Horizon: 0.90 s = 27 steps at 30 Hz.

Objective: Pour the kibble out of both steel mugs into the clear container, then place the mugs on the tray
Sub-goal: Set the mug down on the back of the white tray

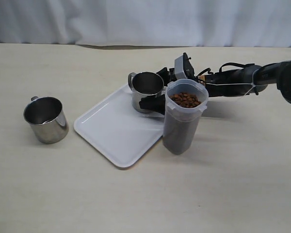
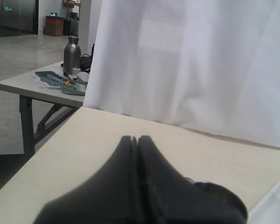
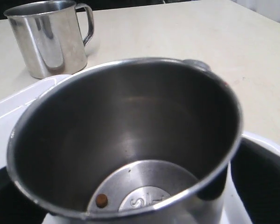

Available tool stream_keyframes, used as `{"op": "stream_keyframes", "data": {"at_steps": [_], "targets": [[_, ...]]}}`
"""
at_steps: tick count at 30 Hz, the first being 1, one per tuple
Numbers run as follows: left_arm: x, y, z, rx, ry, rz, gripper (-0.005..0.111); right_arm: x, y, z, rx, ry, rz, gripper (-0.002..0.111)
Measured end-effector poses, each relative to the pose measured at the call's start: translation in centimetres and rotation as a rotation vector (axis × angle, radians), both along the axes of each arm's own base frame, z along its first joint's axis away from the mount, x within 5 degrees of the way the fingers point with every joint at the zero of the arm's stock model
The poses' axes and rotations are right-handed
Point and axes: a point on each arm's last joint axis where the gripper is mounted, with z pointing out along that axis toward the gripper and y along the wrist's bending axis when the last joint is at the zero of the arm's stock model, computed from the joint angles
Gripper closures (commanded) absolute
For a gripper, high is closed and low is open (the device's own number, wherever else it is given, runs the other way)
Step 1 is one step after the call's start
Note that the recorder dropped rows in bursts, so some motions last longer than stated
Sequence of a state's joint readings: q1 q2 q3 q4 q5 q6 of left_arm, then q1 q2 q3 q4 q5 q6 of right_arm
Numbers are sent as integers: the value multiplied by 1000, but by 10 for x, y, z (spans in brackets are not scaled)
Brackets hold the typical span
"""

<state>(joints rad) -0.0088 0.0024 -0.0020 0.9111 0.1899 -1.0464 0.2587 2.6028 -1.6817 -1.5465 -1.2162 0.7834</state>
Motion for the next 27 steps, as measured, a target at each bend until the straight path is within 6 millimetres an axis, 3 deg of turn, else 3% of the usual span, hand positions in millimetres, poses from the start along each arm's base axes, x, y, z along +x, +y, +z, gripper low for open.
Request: {"op": "stream_keyframes", "data": {"at_steps": [27], "targets": [[0, 0, 0, 0, 0, 0, 107, -1, -4, 10, -45, 52, 22, -2]]}}
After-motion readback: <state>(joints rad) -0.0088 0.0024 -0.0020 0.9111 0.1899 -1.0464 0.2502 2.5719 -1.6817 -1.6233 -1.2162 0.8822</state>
